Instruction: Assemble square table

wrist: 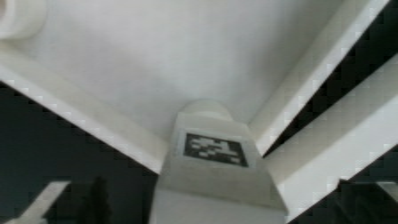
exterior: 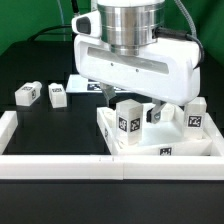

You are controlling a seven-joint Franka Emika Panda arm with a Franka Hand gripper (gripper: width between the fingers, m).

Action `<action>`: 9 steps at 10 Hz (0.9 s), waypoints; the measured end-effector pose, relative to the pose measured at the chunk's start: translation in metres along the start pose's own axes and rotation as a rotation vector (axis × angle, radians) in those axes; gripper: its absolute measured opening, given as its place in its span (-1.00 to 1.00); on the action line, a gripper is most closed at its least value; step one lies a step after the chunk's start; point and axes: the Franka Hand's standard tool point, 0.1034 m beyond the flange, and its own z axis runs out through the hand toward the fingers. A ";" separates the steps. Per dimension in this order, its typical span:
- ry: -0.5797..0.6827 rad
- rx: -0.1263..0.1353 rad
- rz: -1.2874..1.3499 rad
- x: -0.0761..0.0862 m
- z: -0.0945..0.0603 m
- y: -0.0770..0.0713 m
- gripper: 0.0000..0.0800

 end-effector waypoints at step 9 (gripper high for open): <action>0.011 -0.019 -0.858 0.000 0.000 -0.002 0.62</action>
Offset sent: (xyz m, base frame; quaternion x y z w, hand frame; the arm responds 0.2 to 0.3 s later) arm -0.0034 0.0037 0.0012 -0.0042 0.0091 -0.1602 0.9870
